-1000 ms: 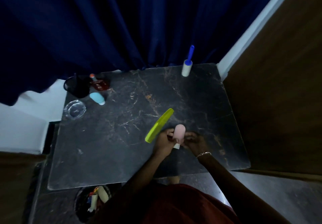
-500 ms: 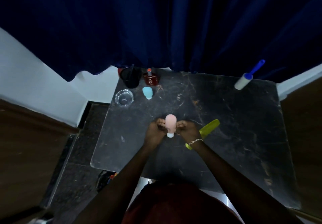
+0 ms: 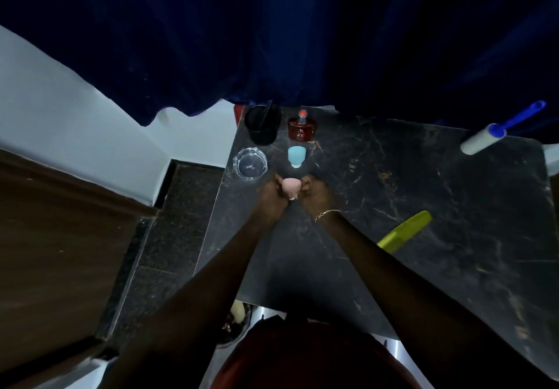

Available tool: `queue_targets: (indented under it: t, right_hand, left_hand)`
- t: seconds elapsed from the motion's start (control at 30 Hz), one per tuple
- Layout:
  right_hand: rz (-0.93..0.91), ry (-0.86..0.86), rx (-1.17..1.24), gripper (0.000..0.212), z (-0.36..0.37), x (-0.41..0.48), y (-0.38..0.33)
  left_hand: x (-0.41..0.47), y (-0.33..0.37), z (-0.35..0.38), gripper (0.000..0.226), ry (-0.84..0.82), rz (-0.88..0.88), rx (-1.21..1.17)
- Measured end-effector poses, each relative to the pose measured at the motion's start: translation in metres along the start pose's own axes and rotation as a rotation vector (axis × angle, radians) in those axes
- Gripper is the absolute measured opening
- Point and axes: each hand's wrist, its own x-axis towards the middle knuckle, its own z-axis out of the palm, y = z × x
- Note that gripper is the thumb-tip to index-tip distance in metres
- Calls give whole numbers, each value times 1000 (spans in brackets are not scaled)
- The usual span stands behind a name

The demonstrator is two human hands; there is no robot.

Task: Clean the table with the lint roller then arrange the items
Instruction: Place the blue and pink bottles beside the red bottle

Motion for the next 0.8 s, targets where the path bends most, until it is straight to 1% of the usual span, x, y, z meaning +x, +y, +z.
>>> queue_targets:
  t: [0.03,0.13,0.3,0.4,0.8]
  right_hand:
    - [6,-3,-25,4,3,4,0]
    - [22,-17,-96,10,10,10,-2]
    - [42,-26,-113,12,17,14,-1]
    - [35,-24,-126,10,19,16,1]
    - [43,-15,-25,18,21,17,5]
  left_hand:
    - [3,-2,-1,35,-2,1,-3]
    - [10,-9,-3,32,-21,5,-7]
    - [17,-16,-2,27,-8,6,-3]
    - [20,-20,-2,25,-28,2,19]
    - [19,-16,-2,26,-28,8,-3]
